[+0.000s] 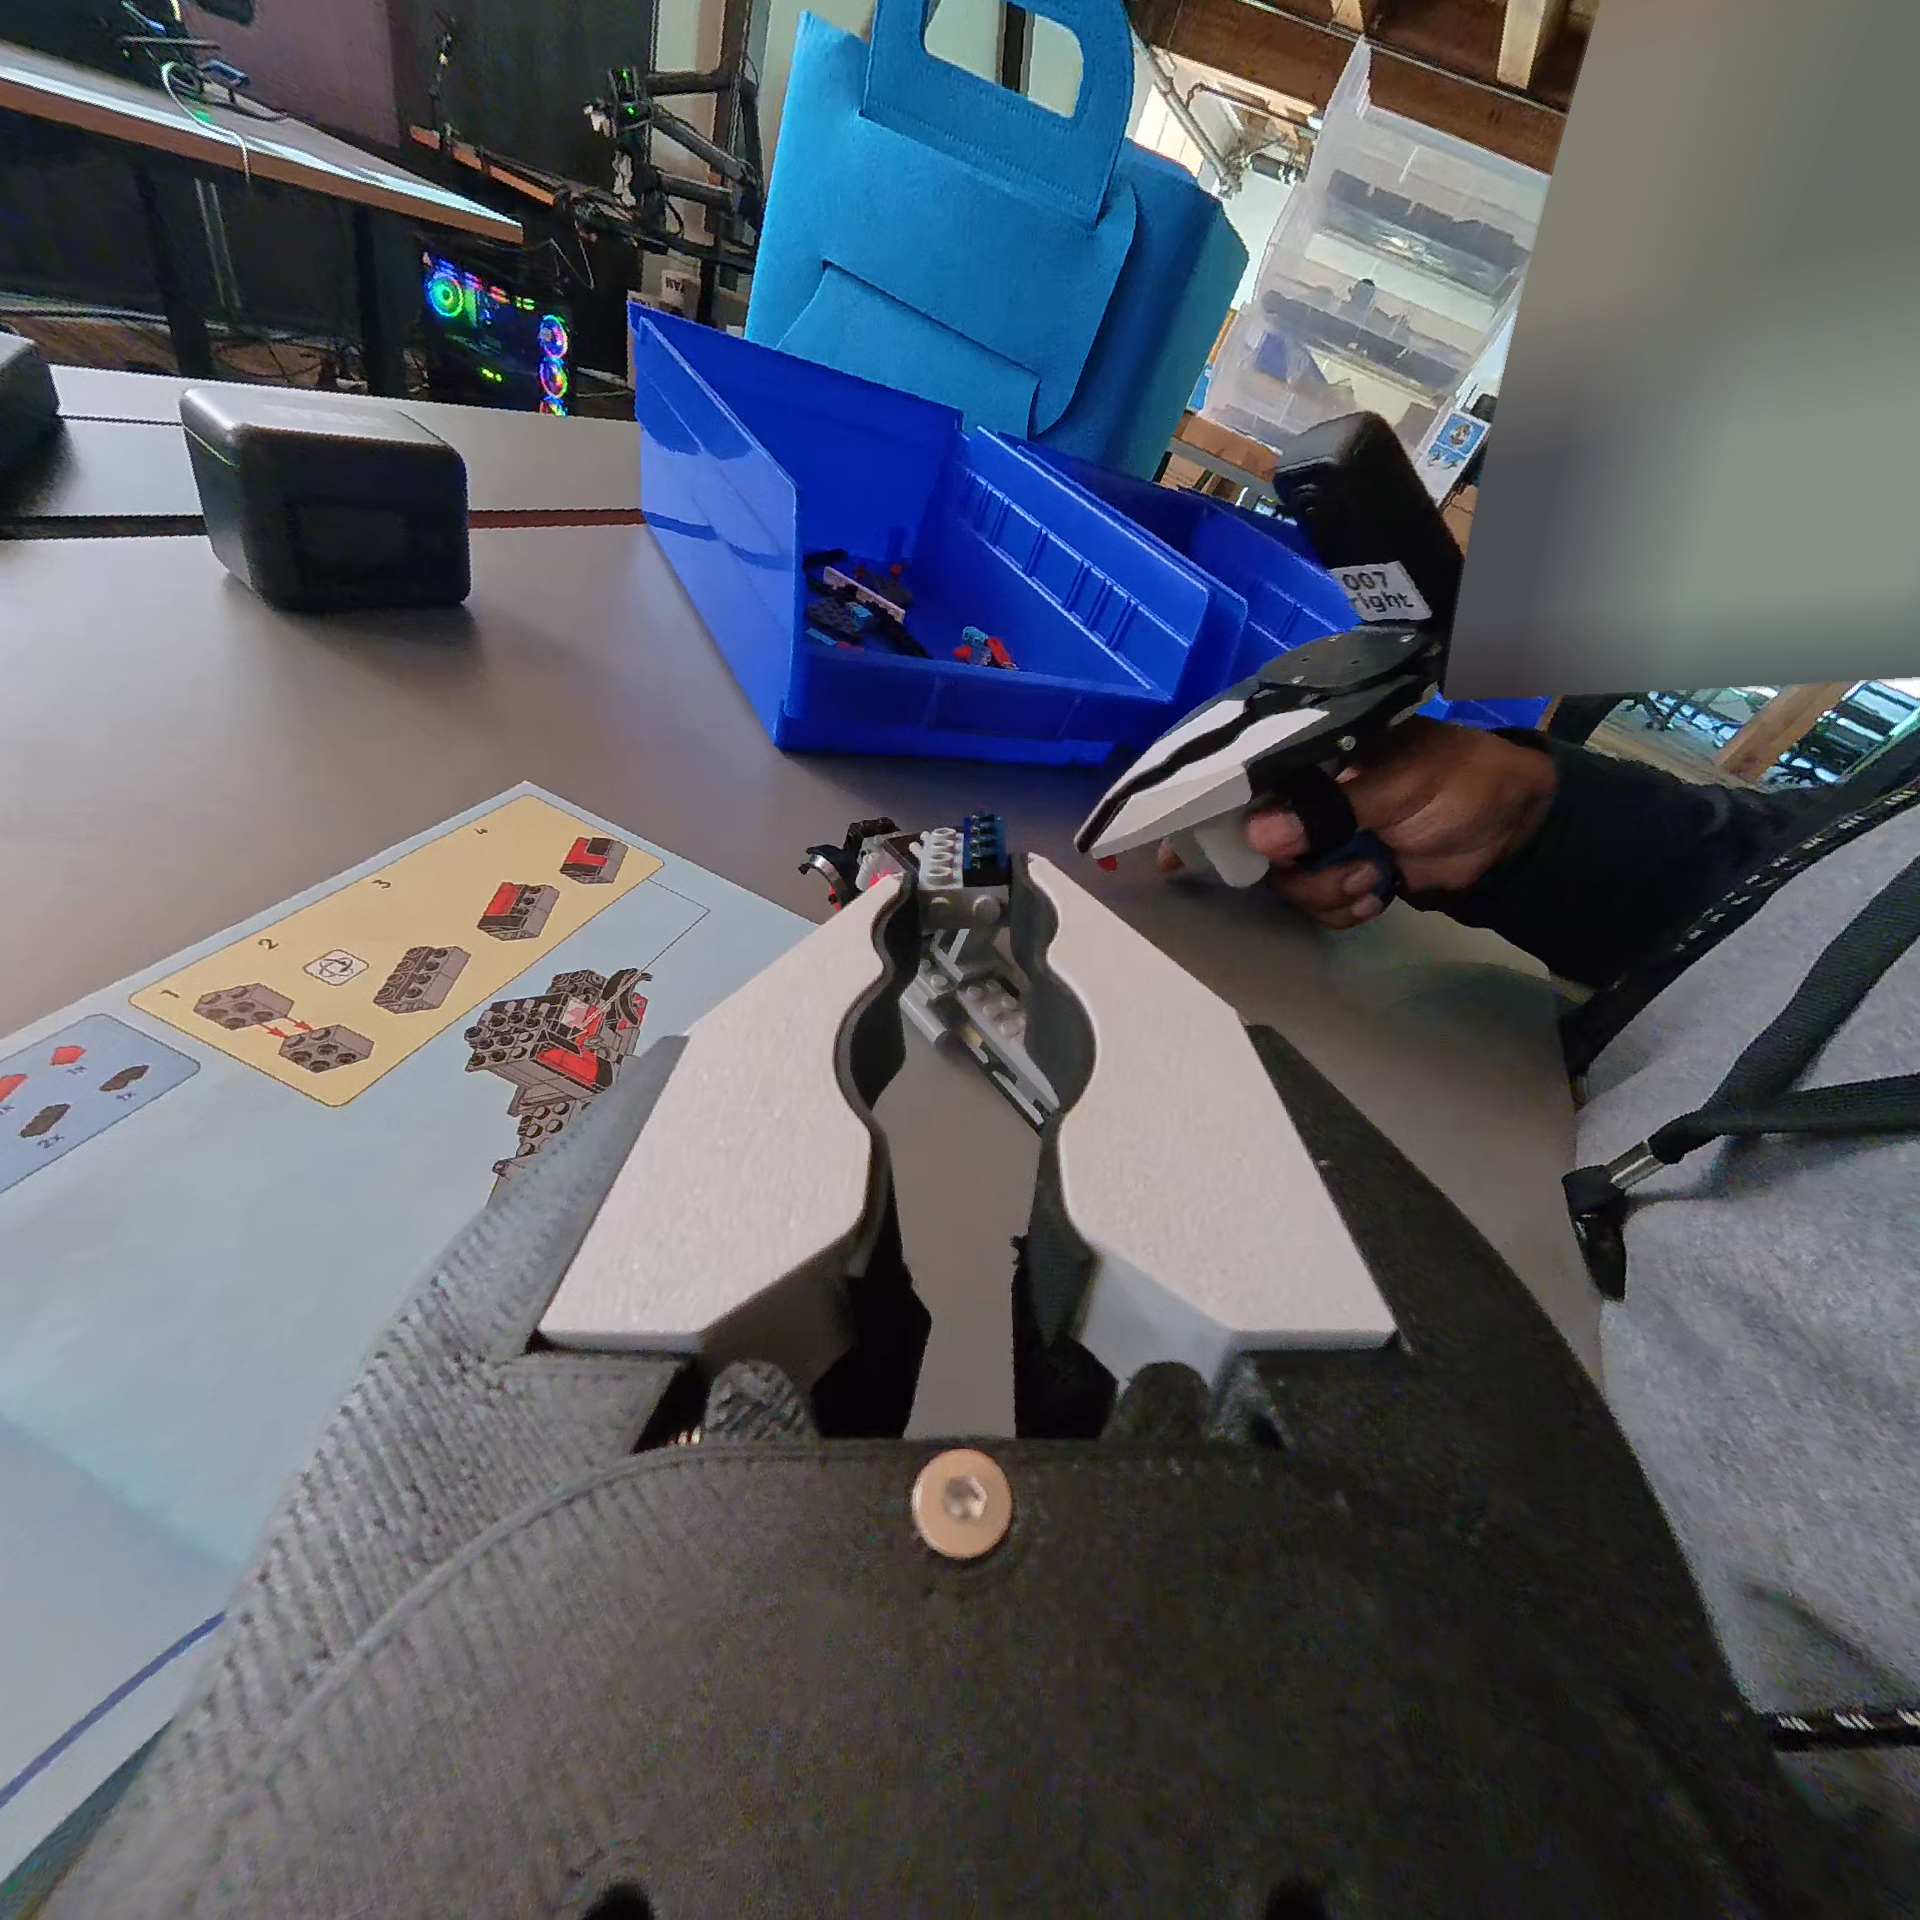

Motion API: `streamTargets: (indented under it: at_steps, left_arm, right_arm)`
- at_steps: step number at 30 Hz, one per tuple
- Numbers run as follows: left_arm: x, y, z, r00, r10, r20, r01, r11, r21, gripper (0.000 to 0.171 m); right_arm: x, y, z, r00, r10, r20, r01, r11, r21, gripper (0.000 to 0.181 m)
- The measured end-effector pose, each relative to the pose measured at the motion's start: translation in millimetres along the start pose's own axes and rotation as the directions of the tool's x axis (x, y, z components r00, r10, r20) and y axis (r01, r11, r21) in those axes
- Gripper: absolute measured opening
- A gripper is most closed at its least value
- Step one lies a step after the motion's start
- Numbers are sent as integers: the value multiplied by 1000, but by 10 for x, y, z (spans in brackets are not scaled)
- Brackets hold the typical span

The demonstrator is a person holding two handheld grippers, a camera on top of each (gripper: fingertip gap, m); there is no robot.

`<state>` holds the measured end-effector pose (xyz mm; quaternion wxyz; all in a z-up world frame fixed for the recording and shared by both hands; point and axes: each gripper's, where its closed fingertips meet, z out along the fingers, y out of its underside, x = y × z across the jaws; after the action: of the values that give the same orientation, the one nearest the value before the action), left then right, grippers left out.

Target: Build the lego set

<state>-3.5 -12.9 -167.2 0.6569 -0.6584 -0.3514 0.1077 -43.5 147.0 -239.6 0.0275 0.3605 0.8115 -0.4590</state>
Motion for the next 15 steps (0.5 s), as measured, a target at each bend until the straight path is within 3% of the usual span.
streamTargets:
  at_steps: [4, 10, 15]
  left_arm:
    - [0, 1, 1, 1000, 2, 1, -2, 1000, 0, 17]
    - [3, 2, 2, 1000, 11, 6, -11, 1000, 1, 17]
    - [5, -4, -3, 1000, 12, 5, -13, 1000, 6, 17]
  right_arm:
    - [39, -2, -55, 999, -25, -26, 25, 1000, 15, 12]
    - [256, 165, -65, 936, -279, -214, 255, 958, -134, 21]
    - [244, 149, -51, 932, -292, -213, 268, 954, -134, 30]
